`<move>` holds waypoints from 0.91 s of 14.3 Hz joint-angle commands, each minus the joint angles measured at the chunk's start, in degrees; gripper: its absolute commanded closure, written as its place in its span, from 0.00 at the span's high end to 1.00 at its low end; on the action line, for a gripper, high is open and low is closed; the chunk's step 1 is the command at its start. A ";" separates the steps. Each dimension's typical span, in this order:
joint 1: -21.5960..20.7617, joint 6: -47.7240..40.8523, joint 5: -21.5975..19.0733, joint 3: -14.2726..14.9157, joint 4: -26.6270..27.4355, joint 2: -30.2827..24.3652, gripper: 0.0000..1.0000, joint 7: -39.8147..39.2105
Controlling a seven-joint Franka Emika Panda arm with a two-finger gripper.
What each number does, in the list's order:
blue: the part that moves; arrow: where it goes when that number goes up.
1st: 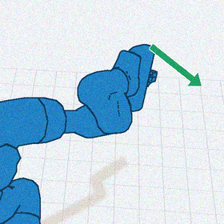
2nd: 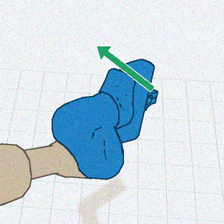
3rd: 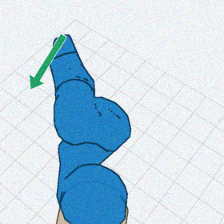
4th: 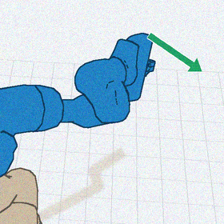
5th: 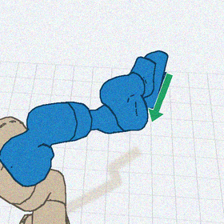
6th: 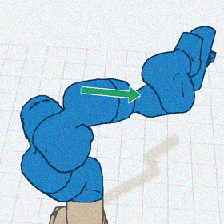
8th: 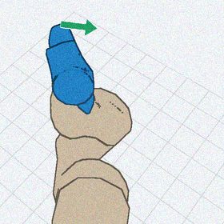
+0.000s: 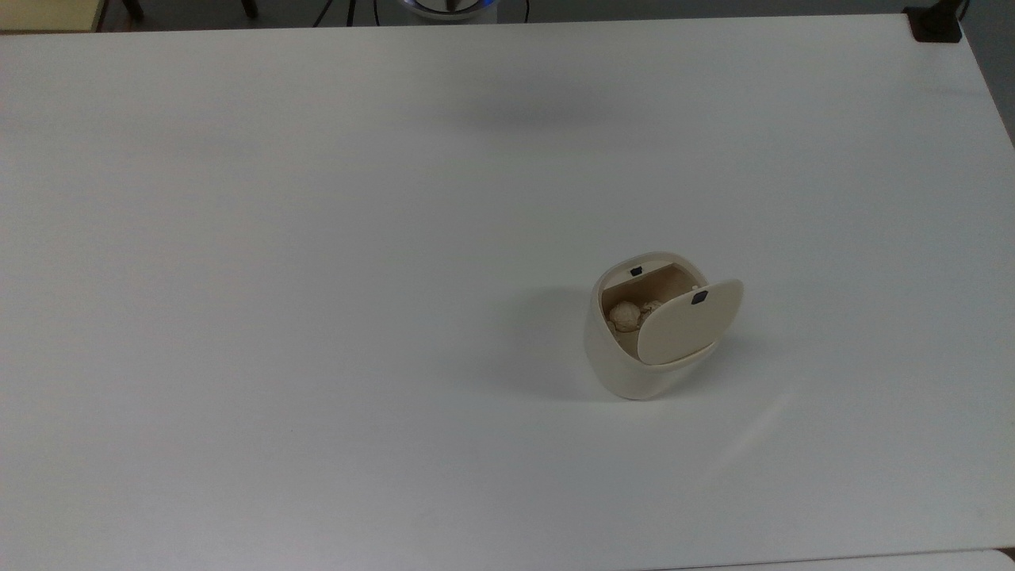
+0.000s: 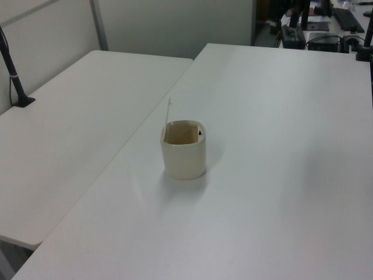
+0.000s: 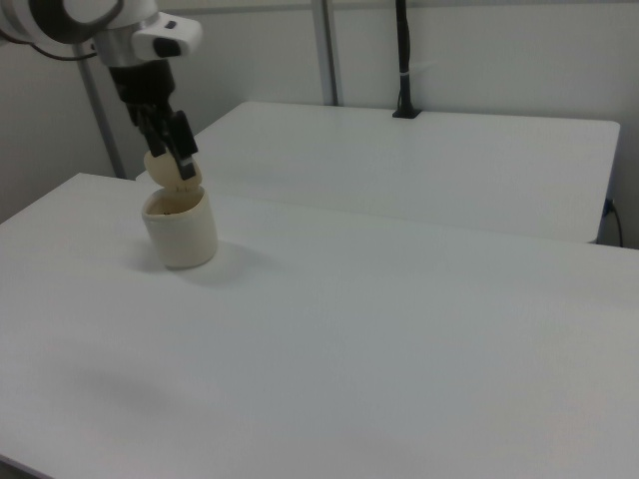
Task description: Open the trash bin
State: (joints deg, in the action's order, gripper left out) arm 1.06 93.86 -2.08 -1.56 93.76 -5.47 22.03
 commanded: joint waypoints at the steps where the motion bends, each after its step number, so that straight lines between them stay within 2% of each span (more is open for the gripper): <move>1: 3.59 -1.40 -2.23 -0.11 1.60 -2.27 1.00 -7.25; 6: 2.72 -0.35 -1.35 0.24 1.60 -1.30 1.00 -17.10; 8: 0.98 1.74 0.31 0.24 1.25 0.80 1.00 -17.73; 13: 0.52 2.73 1.47 0.24 1.25 2.65 1.00 -20.70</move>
State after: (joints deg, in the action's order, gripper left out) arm 2.14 95.14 -1.71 -1.62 94.12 -2.97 4.89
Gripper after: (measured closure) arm 0.000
